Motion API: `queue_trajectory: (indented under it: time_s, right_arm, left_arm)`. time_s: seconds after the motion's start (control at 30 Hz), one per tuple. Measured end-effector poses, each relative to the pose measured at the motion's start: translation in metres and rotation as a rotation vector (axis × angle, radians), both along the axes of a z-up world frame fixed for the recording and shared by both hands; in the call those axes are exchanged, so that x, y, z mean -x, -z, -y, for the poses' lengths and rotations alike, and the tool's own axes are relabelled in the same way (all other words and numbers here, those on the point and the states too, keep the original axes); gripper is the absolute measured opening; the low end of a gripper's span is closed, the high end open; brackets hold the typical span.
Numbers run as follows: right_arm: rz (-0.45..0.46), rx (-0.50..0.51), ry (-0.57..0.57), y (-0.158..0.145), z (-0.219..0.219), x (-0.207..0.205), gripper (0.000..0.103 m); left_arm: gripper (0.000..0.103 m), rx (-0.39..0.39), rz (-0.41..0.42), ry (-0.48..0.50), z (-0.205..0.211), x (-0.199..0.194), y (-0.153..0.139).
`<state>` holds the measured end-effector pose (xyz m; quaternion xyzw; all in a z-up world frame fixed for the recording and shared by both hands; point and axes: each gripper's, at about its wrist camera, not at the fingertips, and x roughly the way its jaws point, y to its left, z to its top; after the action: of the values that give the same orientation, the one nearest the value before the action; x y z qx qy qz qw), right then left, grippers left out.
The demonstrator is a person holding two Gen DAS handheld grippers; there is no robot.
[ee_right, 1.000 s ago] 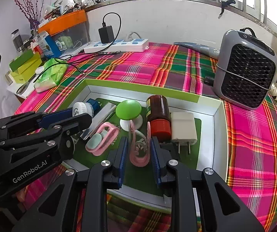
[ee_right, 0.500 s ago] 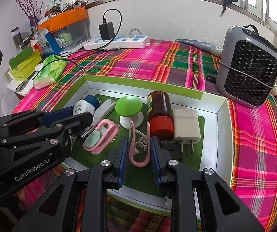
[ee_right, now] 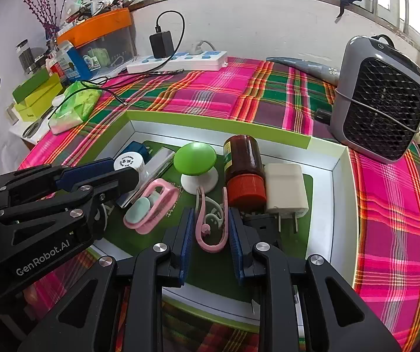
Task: Organize rigid objects
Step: 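Open the left tool to drop the white container while the right tool releases the pink hook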
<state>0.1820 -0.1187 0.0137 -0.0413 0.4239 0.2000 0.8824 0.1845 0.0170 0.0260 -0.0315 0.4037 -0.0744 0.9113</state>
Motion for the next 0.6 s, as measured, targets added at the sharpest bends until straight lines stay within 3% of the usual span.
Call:
queue_trajectory:
  time_s: [0.6]
  right_arm:
    - [-0.002,-0.018,0.01,-0.0012,0.0013,0.0017,0.028]
  left_arm:
    - [0.033,0.007,-0.006,-0.011,-0.003,0.004,-0.0005]
